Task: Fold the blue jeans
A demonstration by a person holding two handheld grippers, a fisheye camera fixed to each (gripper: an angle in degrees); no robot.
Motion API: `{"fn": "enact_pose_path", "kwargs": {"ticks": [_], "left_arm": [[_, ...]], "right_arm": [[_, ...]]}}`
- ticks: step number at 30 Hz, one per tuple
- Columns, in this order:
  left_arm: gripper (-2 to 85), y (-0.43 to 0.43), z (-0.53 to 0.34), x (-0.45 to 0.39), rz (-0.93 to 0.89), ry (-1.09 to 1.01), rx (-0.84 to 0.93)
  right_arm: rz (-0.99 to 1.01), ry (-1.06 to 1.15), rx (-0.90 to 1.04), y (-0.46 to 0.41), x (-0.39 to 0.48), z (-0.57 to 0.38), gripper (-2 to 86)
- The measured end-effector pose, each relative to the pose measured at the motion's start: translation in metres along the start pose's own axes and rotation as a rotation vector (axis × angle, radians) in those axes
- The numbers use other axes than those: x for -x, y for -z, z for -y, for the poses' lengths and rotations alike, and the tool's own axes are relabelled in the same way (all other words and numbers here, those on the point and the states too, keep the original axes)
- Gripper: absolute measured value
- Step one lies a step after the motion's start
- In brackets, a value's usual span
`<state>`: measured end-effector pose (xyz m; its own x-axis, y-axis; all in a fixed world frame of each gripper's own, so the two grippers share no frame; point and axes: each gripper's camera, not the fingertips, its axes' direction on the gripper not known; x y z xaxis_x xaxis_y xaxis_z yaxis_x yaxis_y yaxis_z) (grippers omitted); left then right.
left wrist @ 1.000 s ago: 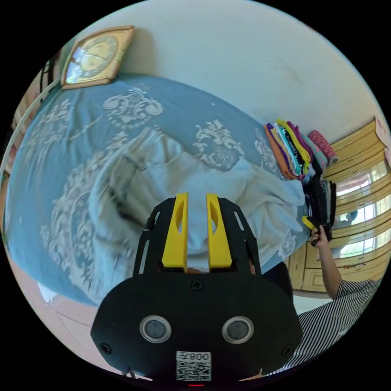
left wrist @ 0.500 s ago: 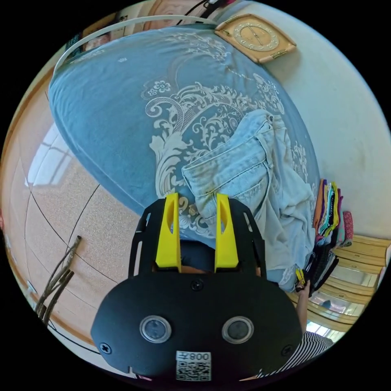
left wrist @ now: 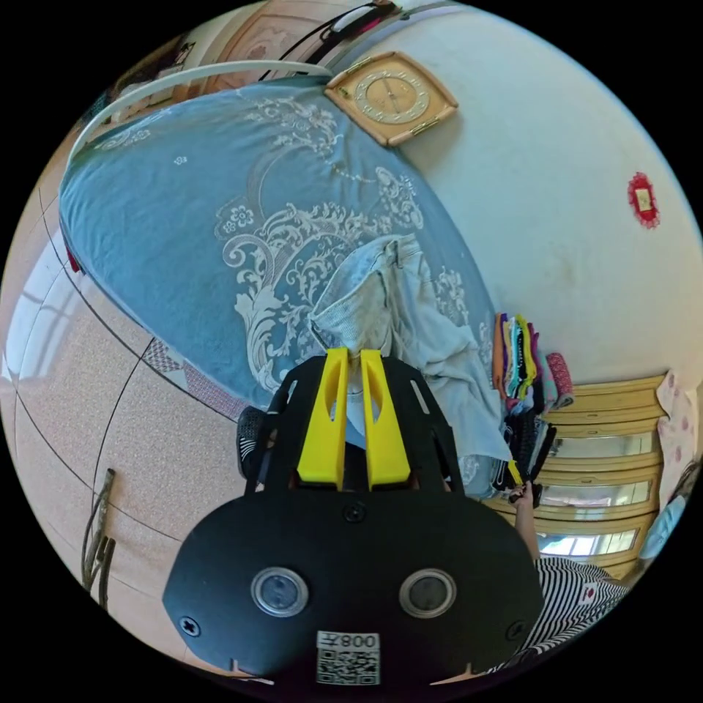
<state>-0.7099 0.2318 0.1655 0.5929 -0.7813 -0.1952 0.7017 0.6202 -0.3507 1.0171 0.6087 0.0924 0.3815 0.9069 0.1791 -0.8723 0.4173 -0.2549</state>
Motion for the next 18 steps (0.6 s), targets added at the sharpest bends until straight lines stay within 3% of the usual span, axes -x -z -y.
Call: {"fn": "enact_pose_path", "kwargs": {"ticks": [5,9,13,18], "left_arm": [[2.8,0.032,-0.020,0.013,-0.050,-0.025,-0.074],[2.9,0.013,-0.035,0.033,-0.007,0.007,-0.022],[2.9,-0.015,-0.060,0.060,-0.007,0.142,0.030],[3.5,-0.037,-0.072,0.035,0.030,0.065,0.086]], "right_arm": [[0.035,0.075,-0.063,0.062,-0.002,-0.010,-0.3],[-0.104,0.091,-0.034,0.074,-0.035,-0.021,-0.3],[-0.073,-0.089,0.059,0.054,-0.104,-0.032,-0.1],[0.055,-0.177,0.058,0.057,-0.157,-0.058,0.0]]}}
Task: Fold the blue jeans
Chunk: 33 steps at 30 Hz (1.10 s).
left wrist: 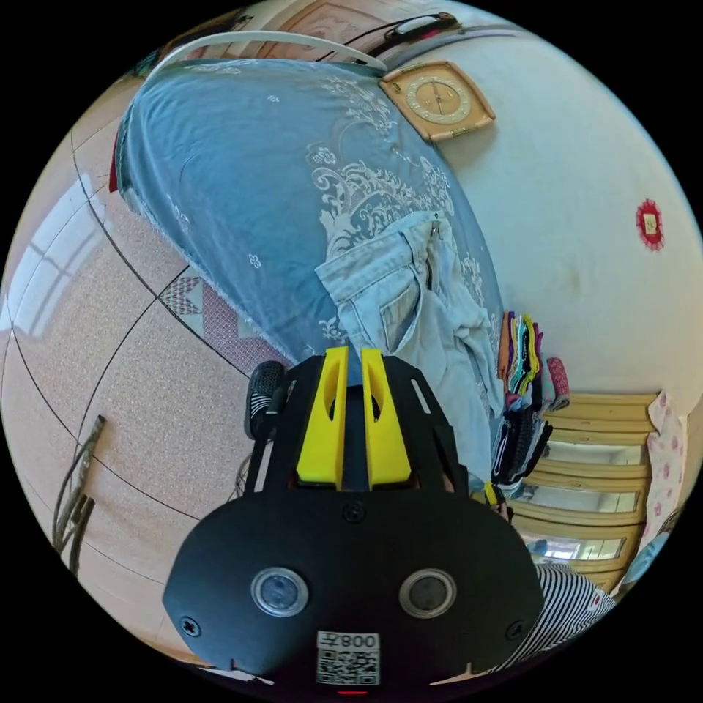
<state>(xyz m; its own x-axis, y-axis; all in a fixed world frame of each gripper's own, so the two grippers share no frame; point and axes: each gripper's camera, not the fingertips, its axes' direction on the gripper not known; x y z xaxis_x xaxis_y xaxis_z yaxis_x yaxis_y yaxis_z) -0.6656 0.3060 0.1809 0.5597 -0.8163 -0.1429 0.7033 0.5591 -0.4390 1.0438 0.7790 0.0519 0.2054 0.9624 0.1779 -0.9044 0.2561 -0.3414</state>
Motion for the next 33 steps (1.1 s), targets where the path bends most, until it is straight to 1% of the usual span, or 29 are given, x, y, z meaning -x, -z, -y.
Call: {"fn": "enact_pose_path", "kwargs": {"ticks": [3,7,10,11,12,14,15,17,20,21,23,24,25,26,27,28,30,31,32,33], "left_arm": [[4.3,-0.024,0.003,-0.050,0.023,-0.162,0.040],[5.6,-0.083,0.015,-0.144,-0.017,-0.419,0.159],[5.9,-0.129,0.024,-0.214,-0.041,-0.563,0.231],[6.0,-0.146,0.028,-0.239,-0.063,-0.607,0.251],[6.0,-0.154,0.030,-0.251,-0.073,-0.624,0.262],[6.0,-0.183,0.035,-0.292,-0.102,-0.674,0.286],[6.0,-0.189,0.035,-0.300,-0.106,-0.686,0.294],[5.8,-0.217,0.035,-0.325,-0.095,-0.722,0.337],[5.4,-0.257,0.031,-0.337,-0.049,-0.722,0.428],[5.3,-0.265,0.029,-0.337,-0.038,-0.717,0.451],[4.7,-0.301,0.022,-0.334,0.053,-0.699,0.554],[4.5,-0.309,0.021,-0.332,0.080,-0.685,0.581],[4.0,-0.323,0.018,-0.330,0.110,-0.662,0.627],[3.4,-0.325,0.021,-0.330,0.096,-0.632,0.585],[3.0,-0.327,0.024,-0.330,0.083,-0.611,0.586],[2.7,-0.330,0.028,-0.332,0.051,-0.585,0.607],[2.7,-0.330,0.033,-0.342,0.059,-0.601,0.587],[2.7,-0.328,0.035,-0.350,0.084,-0.631,0.554],[2.6,-0.328,0.038,-0.358,0.100,-0.651,0.528],[2.5,-0.329,0.039,-0.361,0.107,-0.658,0.520]], "right_arm": [[0.057,0.000,-0.016,0.003,-0.004,0.001,0.0],[0.132,0.053,-0.047,0.006,0.016,0.005,0.1],[0.248,0.241,-0.034,0.014,0.085,0.018,0.1],[0.255,0.289,-0.032,0.017,0.103,0.020,0.1],[0.255,0.395,-0.029,0.022,0.139,0.021,0.1],[0.274,0.529,-0.025,0.031,0.186,0.019,0.1],[0.273,0.597,-0.034,0.036,0.210,0.016,0.1],[0.260,0.645,-0.050,0.041,0.228,0.015,0.1],[0.233,0.595,-0.053,0.033,0.212,0.027,0.1],[0.206,0.529,-0.044,0.023,0.191,0.036,0.1],[0.122,0.413,-0.019,0.001,0.150,0.050,0.1],[0.058,0.312,0.021,-0.019,0.116,0.060,0.1],[0.043,0.251,0.053,-0.029,0.097,0.065,0.1],[0.031,0.104,0.115,-0.050,0.057,0.071,0.1],[0.032,-0.036,0.138,-0.063,0.022,0.070,0.1],[0.065,-0.124,0.091,-0.066,0.003,0.064,0.1],[0.168,-0.108,0.004,-0.062,0.002,0.055,0.1],[0.177,-0.092,-0.011,-0.061,0.008,0.054,0.1],[0.148,-0.027,-0.040,-0.060,0.028,0.052,0.0],[0.075,0.061,-0.072,-0.060,0.057,0.049,0.0]]}}
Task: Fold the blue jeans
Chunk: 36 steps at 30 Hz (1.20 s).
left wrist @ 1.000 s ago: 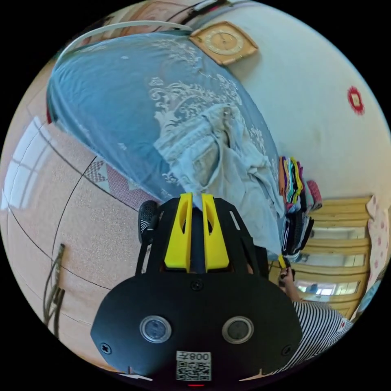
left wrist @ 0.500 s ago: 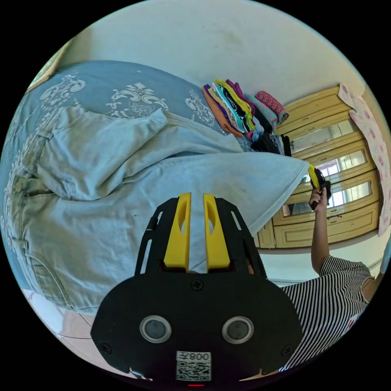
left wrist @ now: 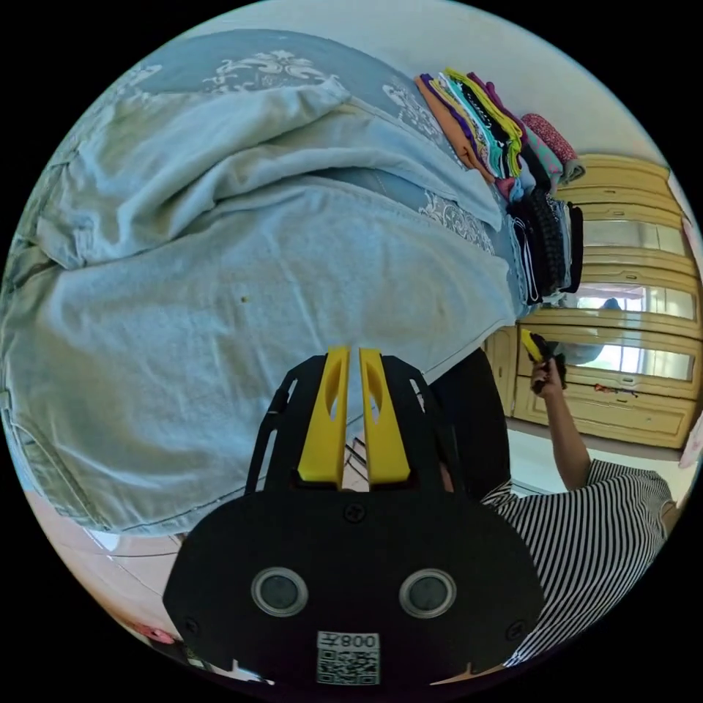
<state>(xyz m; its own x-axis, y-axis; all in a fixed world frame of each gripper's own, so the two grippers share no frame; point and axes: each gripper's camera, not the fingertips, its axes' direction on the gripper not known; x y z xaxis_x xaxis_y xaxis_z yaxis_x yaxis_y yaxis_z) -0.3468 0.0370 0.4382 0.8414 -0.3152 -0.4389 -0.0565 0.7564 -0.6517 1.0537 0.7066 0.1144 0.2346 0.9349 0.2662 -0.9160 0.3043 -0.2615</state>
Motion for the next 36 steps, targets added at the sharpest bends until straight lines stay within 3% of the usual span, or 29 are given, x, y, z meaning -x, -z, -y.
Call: {"fn": "enact_pose_path", "kwargs": {"ticks": [4,6,9,16,23,30,36], "left_arm": [[2.0,-0.017,0.027,-0.007,0.055,0.005,0.068],[1.8,-0.010,0.037,-0.010,0.036,-0.002,0.037],[2.0,0.022,0.053,-0.015,0.059,-0.041,-0.098],[6.5,0.094,0.126,0.032,0.179,0.045,-0.270],[9.9,0.126,0.186,0.107,0.173,0.258,-0.311],[10.2,0.127,0.221,0.144,0.240,0.363,-0.299],[4.8,0.136,0.218,0.136,0.400,0.303,-0.313]], "right_arm": [[-0.244,0.271,0.059,-0.056,0.084,-0.002,0.0],[-0.462,0.358,0.228,-0.124,0.114,-0.002,0.0],[-0.603,0.439,0.221,-0.159,0.151,-0.011,-0.1],[-0.544,0.630,0.126,-0.211,0.257,-0.014,0.6],[-0.580,0.750,0.079,-0.329,0.374,0.032,6.3],[-0.683,0.618,0.060,-0.434,0.430,0.104,11.6],[-0.805,0.557,0.072,-0.506,0.446,0.119,10.4]]}}
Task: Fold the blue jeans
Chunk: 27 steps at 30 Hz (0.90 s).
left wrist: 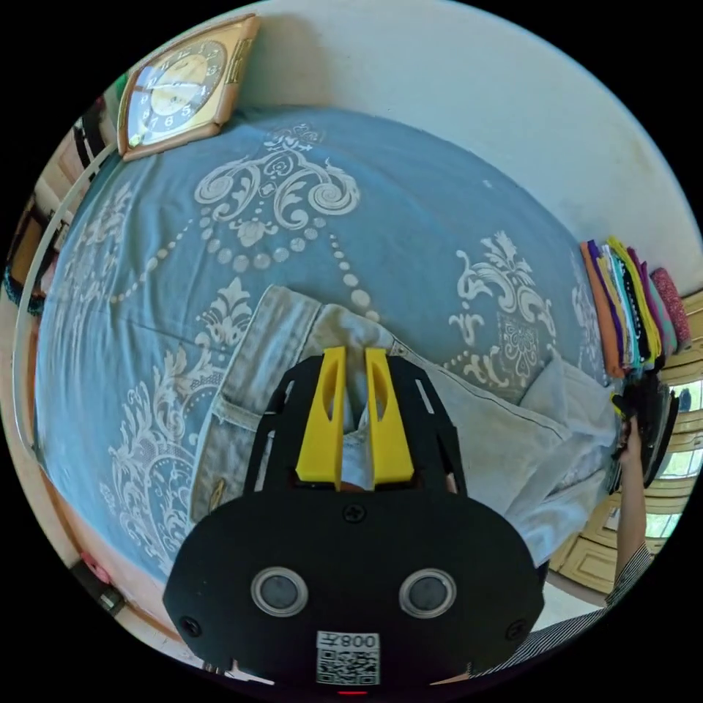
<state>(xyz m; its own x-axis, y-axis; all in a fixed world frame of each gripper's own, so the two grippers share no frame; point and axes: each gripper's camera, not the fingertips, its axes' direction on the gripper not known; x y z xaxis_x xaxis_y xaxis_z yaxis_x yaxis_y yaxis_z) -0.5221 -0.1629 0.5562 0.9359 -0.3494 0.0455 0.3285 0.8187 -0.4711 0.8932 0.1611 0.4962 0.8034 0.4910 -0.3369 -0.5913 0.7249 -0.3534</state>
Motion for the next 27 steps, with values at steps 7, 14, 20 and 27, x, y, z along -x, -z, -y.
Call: {"fn": "enact_pose_path", "kwargs": {"ticks": [7,14,20,27], "left_arm": [[0.7,0.041,-0.025,0.035,-0.141,0.019,-0.103],[0.3,0.161,-0.092,0.104,-0.231,0.043,-0.417],[0.5,0.204,-0.111,0.157,-0.209,0.099,-0.494],[1.4,0.137,-0.089,0.186,-0.044,0.214,-0.200]], "right_arm": [[0.032,0.033,-0.042,0.014,0.043,-0.001,2.5],[0.212,0.099,-0.299,0.106,0.058,-0.052,1.1],[0.266,0.074,-0.459,0.171,0.071,-0.086,1.0],[0.186,-0.090,-0.119,0.077,0.123,-0.001,1.9]]}}
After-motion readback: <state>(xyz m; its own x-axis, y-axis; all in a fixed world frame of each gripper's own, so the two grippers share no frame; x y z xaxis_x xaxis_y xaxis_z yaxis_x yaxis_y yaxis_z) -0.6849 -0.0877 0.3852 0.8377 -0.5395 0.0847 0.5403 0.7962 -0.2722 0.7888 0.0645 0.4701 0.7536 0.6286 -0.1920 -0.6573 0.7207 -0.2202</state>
